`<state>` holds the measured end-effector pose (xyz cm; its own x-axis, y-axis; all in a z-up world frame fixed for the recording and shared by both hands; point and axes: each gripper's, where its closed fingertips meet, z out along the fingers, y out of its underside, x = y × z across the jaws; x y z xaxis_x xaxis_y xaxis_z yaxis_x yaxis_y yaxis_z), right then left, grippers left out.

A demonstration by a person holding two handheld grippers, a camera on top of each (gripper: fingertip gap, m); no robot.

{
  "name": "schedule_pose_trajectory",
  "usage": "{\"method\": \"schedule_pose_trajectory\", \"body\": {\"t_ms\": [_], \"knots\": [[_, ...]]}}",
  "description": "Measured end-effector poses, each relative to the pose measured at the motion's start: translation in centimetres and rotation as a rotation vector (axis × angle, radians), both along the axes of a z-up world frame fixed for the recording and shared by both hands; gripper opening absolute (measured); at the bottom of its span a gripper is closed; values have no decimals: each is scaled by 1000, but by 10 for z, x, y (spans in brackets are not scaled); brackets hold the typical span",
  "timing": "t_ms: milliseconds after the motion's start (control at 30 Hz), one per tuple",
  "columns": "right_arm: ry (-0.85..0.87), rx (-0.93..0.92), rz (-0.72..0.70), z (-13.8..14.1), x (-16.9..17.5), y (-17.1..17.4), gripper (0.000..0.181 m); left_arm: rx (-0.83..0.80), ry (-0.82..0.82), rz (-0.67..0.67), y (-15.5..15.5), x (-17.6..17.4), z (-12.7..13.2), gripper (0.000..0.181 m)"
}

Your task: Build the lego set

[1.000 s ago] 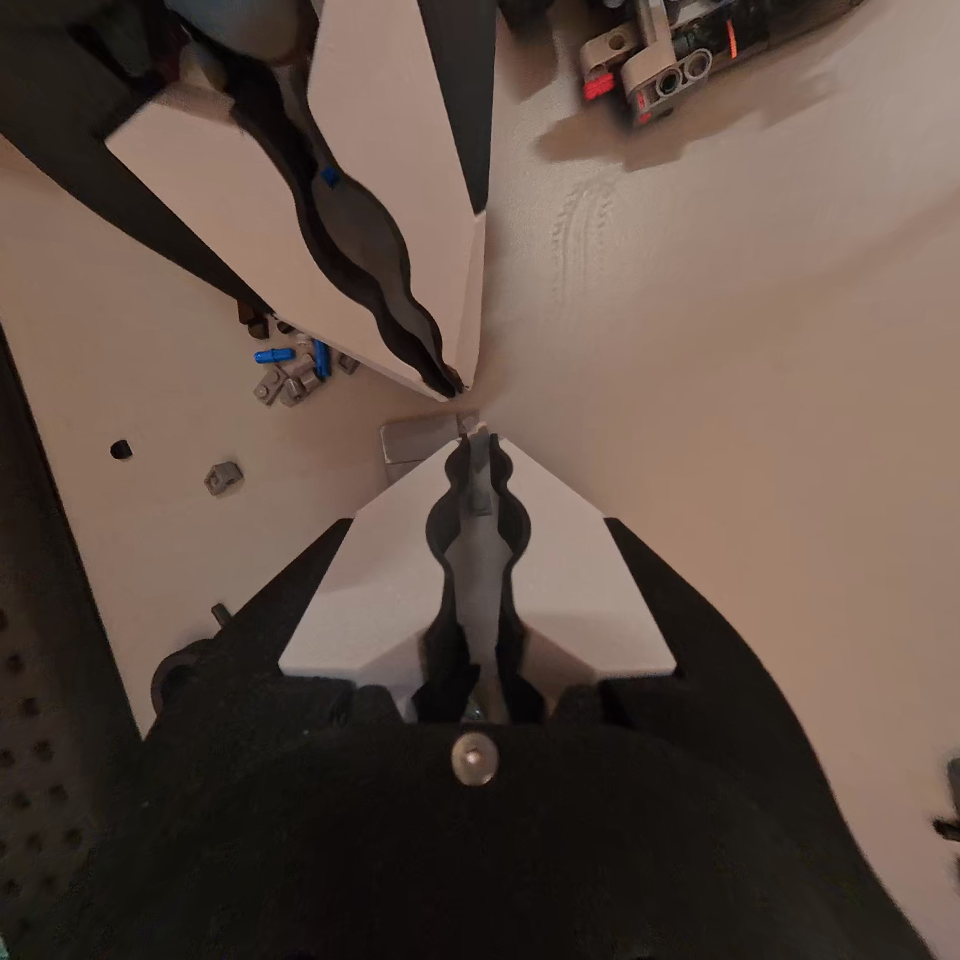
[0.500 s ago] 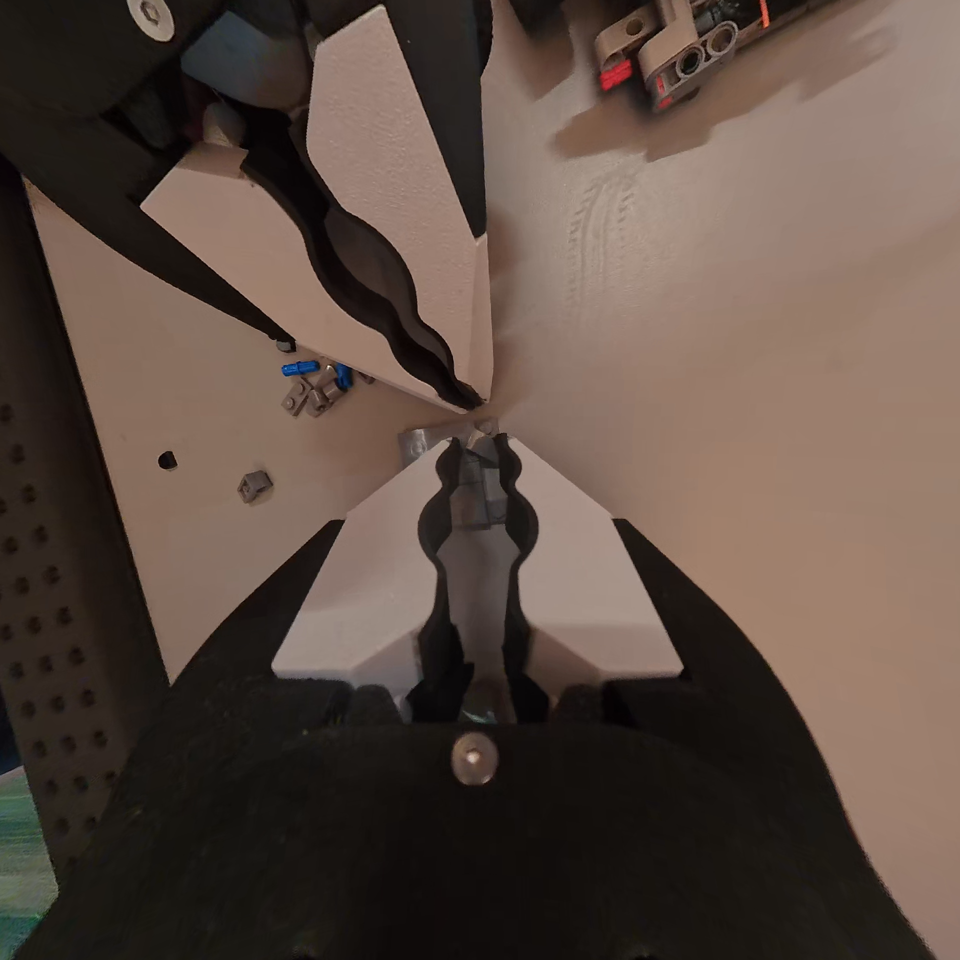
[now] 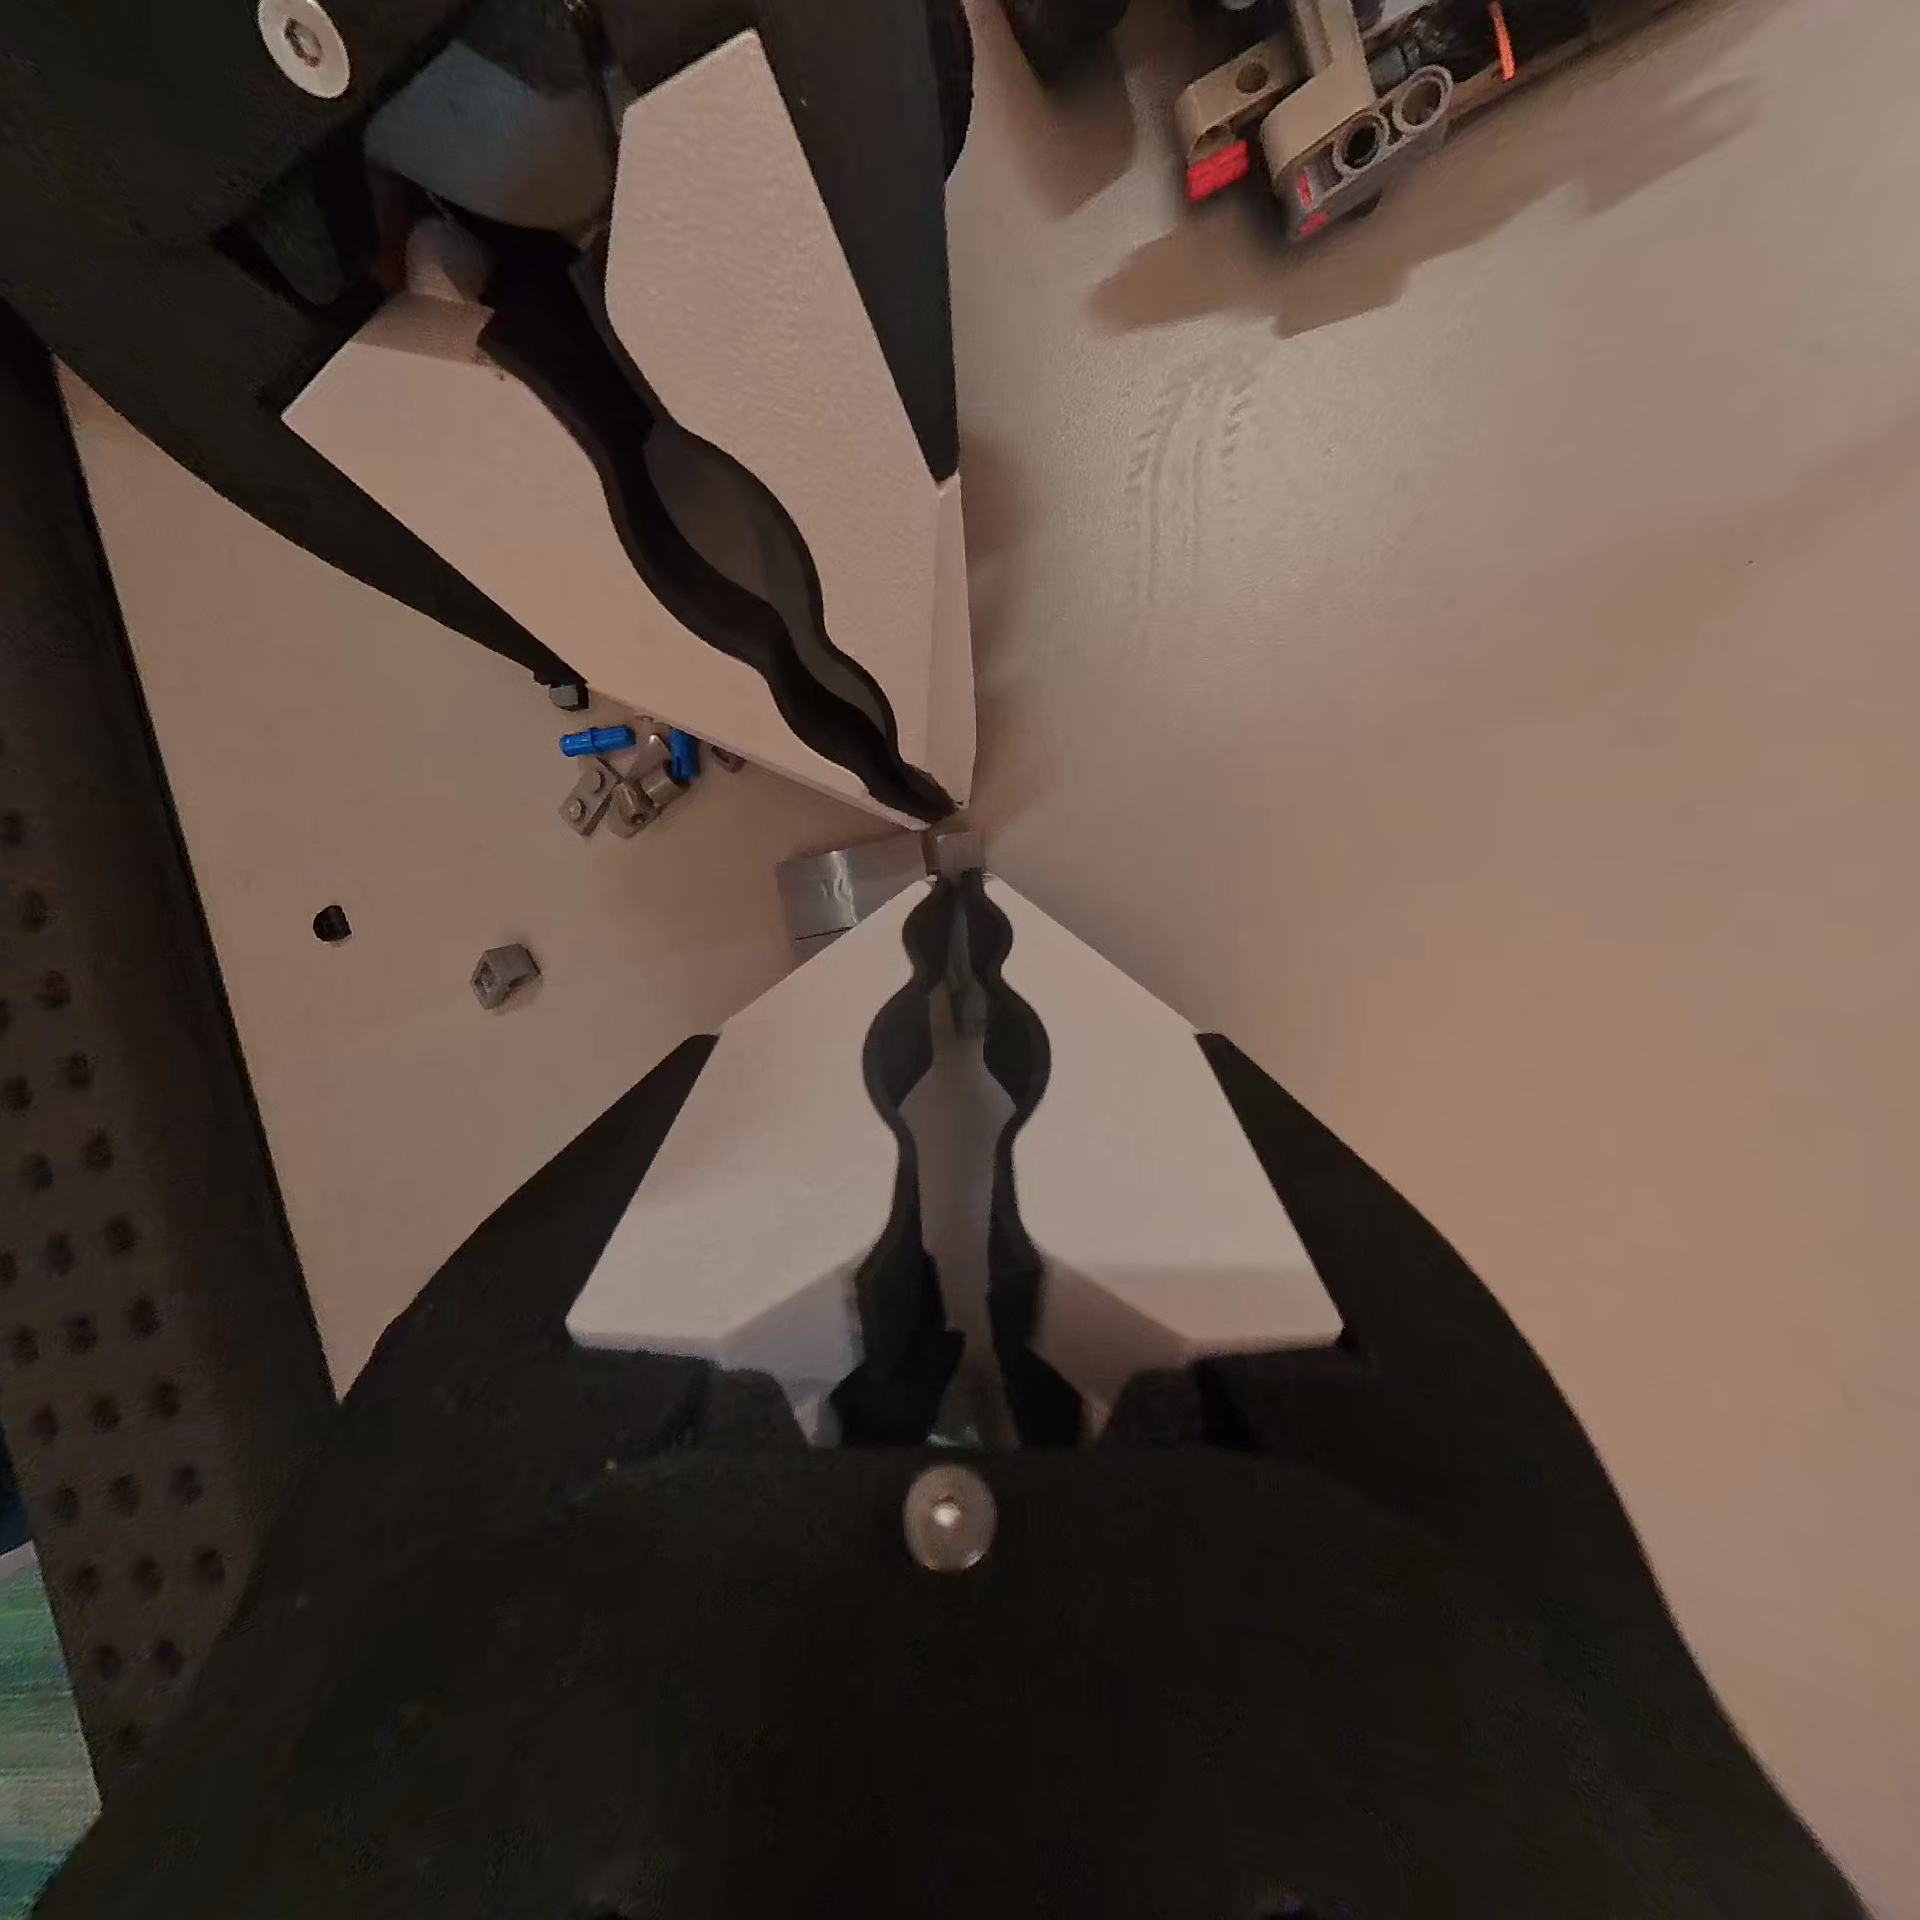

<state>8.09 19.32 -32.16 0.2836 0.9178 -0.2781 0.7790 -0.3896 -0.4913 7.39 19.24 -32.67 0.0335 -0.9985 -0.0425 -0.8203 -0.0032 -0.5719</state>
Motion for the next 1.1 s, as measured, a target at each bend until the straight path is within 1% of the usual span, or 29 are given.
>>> {"method": "schedule_pose_trajectory", "body": {"t_ms": [233,400,500,733,1100], "knots": [[2,-11,13,0,-1,-3,1,0,0,-3,0,0,0,0],[34,-3,-7,7,-2,1,3,-2,9,0,1,-3,0,0],[34,6,-3,5,-4,1,0,-8,6,4,2,-3,0,0],[27,13,13,2,-7,-1,0,-19,8,-7,-1,-3,0,0],[30,23,35,4,-8,-4,0,-28,16,-20,-5,-3,0,6]]}}
